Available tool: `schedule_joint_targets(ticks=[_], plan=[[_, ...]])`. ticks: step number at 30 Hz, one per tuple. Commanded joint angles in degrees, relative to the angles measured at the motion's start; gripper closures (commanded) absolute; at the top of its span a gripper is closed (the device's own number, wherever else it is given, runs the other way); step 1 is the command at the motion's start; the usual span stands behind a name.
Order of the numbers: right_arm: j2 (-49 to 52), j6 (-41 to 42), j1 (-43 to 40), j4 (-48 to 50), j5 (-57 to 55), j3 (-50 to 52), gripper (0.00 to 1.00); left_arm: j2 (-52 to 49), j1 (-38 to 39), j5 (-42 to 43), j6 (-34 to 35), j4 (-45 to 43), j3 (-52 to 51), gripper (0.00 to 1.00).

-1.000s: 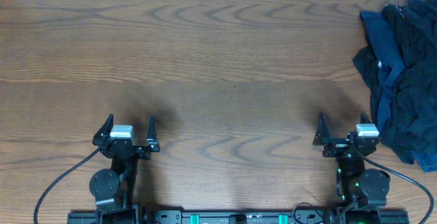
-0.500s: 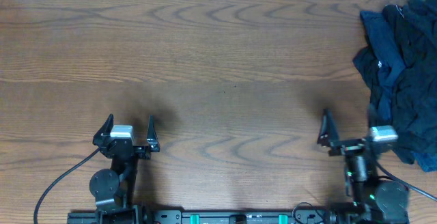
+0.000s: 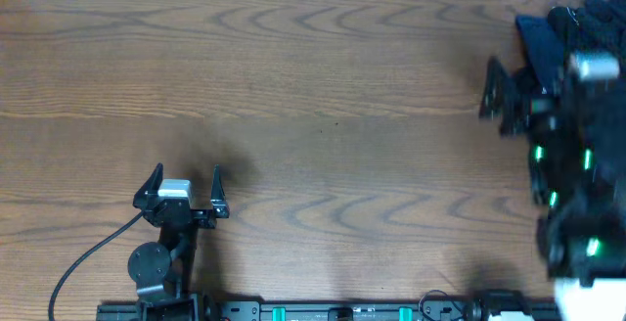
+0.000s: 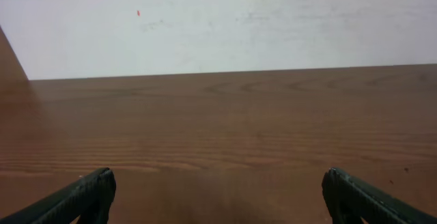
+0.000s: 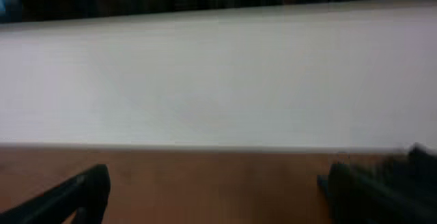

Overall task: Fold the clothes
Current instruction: 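Reach the right gripper over the dark clothes pile on the right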

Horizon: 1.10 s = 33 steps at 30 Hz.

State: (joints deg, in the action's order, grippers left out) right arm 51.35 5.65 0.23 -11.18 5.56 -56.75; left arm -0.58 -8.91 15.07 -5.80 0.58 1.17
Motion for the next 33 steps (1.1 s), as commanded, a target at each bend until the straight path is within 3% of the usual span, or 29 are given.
schedule_joint_targets(ticks=[1,6,12,22,27,33], plan=[[10.0,-0.6,-2.4,-8.9,-0.4,-13.1,0.01,0.4,-0.2,1.4,0.5,2.0,-0.9,0.02],[25.0,-4.3,-8.9,-24.0,-0.4,-31.2,0.01,0.4,-0.2,1.4,0.5,2.0,-0.9,0.02],[37.9,-8.1,-17.2,-30.4,-2.0,-42.1,0.01,0.4,-0.2,1.4,0.5,2.0,-0.9,0.02],[46.5,-10.2,-23.3,-28.7,-3.5,-42.6,0.01,0.4,-0.2,1.4,0.5,2.0,-0.9,0.02],[49.4,-12.5,-23.3,-25.5,-9.7,-42.5,0.11,0.4,-0.2,1.4,0.5,2.0,-0.9,0.02],[54.6,-16.1,-24.3,-18.8,-12.9,-43.0,0.03,0.4,-0.2,1.4,0.5,2.0,-0.9,0.02]])
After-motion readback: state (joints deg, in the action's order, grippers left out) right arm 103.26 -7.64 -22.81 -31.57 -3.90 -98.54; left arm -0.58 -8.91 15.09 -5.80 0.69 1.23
